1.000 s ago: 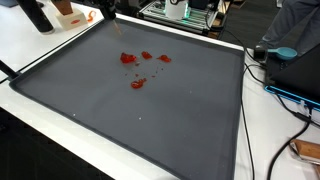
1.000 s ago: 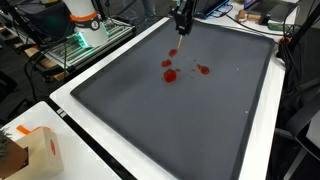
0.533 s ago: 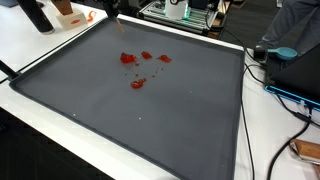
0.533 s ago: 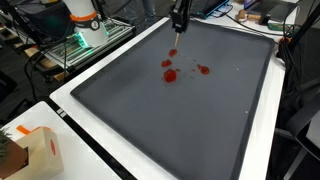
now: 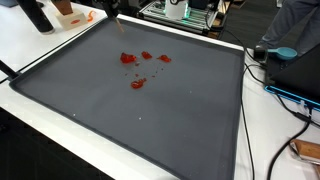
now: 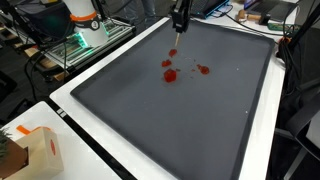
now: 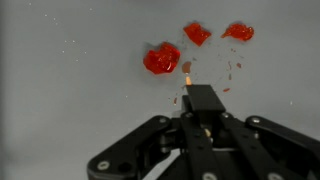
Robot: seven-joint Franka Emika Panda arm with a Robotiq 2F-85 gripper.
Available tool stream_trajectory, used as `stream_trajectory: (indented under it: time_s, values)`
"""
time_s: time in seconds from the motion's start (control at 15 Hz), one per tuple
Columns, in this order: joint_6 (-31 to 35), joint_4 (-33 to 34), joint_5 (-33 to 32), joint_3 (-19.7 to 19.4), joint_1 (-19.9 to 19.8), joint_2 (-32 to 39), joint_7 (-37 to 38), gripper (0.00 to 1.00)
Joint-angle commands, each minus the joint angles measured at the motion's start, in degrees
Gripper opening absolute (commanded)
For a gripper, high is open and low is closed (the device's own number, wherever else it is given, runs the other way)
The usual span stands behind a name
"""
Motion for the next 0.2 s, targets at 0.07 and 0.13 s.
stream_trajectory:
  time_s: [0.07,0.13]
  values:
    - [-0.16,0.14,-0.11,0.47,-0.44,0.02,0.09,0.13]
    - [-0.16,0.14,-0.11,0.47,-0.44,0.02,0.09,0.13]
